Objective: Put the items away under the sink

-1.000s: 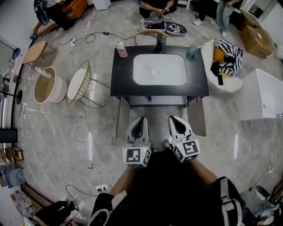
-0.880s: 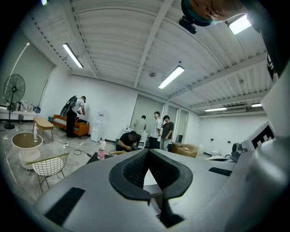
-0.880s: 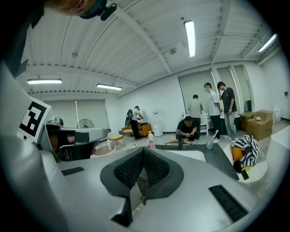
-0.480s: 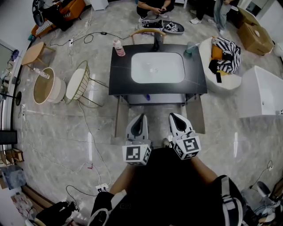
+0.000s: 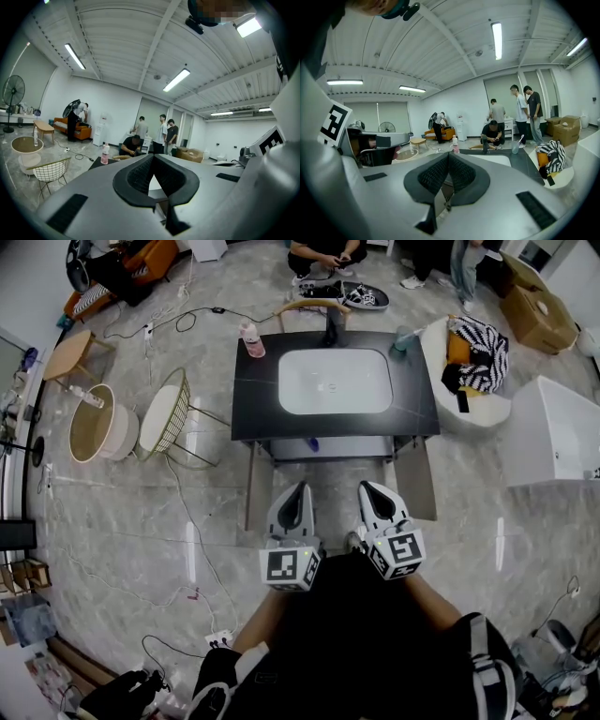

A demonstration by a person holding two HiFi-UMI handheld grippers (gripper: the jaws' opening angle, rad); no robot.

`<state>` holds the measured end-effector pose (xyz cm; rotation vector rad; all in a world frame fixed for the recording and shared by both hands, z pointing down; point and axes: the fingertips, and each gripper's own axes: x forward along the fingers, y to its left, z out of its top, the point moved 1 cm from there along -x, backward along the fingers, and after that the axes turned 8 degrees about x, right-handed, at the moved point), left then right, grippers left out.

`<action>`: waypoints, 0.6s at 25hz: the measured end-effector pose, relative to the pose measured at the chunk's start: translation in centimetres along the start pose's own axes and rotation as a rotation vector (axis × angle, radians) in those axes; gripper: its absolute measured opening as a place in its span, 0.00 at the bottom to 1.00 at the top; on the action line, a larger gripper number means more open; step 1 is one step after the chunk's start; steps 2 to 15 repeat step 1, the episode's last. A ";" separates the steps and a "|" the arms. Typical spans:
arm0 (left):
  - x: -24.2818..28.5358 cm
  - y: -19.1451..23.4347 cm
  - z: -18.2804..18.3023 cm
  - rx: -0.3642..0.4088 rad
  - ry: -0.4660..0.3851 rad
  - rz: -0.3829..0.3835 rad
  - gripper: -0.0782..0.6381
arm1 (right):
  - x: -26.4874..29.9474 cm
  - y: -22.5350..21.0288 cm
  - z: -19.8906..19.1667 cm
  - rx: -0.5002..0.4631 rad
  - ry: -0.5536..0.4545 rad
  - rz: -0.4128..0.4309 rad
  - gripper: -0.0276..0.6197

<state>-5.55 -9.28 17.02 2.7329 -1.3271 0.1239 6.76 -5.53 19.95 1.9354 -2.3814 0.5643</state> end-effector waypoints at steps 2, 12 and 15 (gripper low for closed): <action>-0.1 0.1 0.0 0.000 -0.001 0.001 0.13 | 0.0 0.1 -0.1 0.000 0.000 -0.001 0.06; -0.1 0.1 0.0 0.000 -0.001 0.001 0.13 | 0.0 0.1 -0.1 0.000 0.000 -0.001 0.06; -0.1 0.1 0.0 0.000 -0.001 0.001 0.13 | 0.0 0.1 -0.1 0.000 0.000 -0.001 0.06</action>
